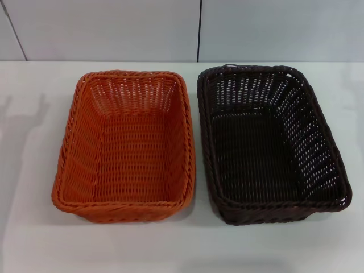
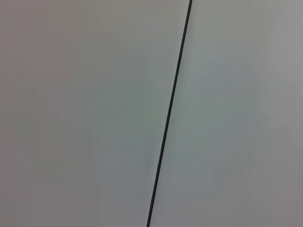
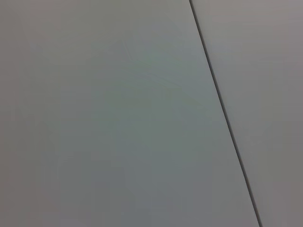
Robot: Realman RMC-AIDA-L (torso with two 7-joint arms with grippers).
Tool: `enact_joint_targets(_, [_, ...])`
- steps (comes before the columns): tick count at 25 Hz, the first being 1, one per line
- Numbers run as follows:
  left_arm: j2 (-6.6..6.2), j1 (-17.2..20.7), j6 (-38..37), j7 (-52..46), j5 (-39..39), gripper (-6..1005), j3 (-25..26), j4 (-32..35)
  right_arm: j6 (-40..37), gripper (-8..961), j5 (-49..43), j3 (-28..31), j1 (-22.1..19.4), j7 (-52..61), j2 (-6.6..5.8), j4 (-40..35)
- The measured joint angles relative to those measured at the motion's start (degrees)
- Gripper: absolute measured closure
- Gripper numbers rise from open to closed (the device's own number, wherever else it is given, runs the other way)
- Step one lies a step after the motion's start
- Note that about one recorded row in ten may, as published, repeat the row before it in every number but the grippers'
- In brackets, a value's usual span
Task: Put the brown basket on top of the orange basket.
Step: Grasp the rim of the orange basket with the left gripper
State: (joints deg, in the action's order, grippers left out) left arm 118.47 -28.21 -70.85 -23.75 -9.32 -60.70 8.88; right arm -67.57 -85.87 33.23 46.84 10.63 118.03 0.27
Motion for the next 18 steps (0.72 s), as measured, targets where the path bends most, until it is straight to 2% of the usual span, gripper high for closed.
enact_joint_targets(18, [-0.02, 0.0, 0.78, -0.19, 0.0, 152, 0.23, 0.05, 0.42, 329, 0.0, -0.01, 0.62, 0.0, 0.01, 0.01])
